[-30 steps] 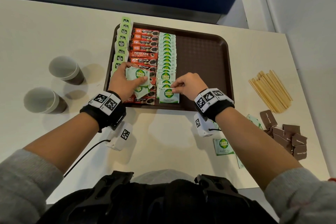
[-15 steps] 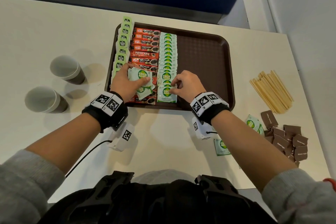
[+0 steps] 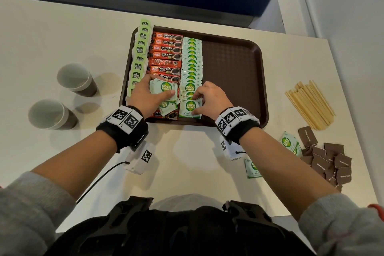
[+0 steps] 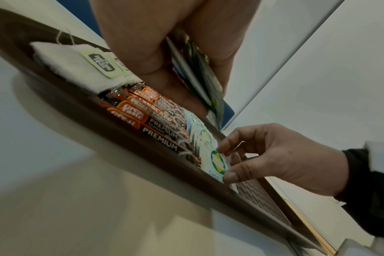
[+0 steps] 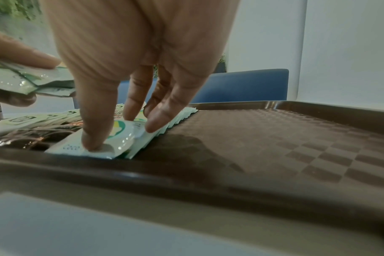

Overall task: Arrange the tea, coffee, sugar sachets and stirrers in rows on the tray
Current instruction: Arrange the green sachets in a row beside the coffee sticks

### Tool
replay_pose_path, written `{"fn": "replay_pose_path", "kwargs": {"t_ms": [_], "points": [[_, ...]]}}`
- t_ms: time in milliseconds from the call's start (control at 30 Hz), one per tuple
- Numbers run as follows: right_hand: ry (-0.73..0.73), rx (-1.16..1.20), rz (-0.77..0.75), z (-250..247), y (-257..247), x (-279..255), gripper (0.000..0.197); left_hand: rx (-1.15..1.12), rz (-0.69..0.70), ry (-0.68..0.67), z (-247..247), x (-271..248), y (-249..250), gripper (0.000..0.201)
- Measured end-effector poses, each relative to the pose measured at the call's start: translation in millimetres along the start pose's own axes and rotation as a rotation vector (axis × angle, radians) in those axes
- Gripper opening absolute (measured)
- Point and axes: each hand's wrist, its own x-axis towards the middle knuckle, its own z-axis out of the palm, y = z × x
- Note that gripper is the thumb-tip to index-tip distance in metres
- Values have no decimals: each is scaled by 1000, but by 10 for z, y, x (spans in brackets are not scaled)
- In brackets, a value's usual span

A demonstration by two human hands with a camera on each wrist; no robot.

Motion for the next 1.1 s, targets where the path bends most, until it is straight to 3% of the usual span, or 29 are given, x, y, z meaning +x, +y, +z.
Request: {"fn": "replay_pose_path", "kwargs": {"t_ms": [200,300,433,667,900,1100], "points": [[173,185,-63,-110,-114,16,28,11,25,-19,21,-13,-12,44],[98,344,-46,-182,-192,37,25,33,28,-57,28,-27,-10,48],[21,379,-81,-176,-242,55,20,33,41,-104,51,-41,-2,49],[72,507,10,-252,-116,38,14,54,84,-107,20,-32,-32,40],[-51,312,60,-211,98,-24,13,49,54,-2,-91,42,-69,40],[-114,169,52,-68,63,-51,19,52,31,11,-98,65,-97,42]]}}
